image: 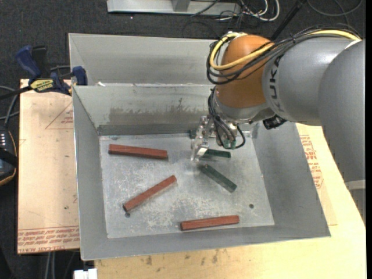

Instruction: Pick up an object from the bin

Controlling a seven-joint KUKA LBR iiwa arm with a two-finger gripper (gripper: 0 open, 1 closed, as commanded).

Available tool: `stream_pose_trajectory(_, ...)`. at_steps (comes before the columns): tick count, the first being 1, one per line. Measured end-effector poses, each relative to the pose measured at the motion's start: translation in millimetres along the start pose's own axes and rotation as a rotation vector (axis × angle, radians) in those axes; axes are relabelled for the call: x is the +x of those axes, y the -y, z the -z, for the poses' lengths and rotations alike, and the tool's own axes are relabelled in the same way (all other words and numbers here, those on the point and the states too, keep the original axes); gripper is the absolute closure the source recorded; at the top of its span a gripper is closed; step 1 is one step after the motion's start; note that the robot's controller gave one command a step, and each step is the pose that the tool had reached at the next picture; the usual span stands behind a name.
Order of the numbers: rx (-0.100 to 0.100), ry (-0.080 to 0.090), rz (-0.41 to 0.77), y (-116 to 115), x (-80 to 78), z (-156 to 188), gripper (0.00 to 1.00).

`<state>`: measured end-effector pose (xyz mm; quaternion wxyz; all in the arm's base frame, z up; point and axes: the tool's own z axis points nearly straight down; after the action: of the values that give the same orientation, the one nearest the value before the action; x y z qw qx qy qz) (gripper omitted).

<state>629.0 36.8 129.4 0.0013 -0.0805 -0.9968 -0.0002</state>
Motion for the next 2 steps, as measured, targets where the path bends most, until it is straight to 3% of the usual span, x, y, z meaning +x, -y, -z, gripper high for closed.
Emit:
stream_pose_trajectory(1,-0.002,0.010,0.008,-0.5,-2.7,43.9,1.00)
stream_pose_trajectory(2,-0.001,0.005,0.030,4.0,4.1,52.7,0.00)
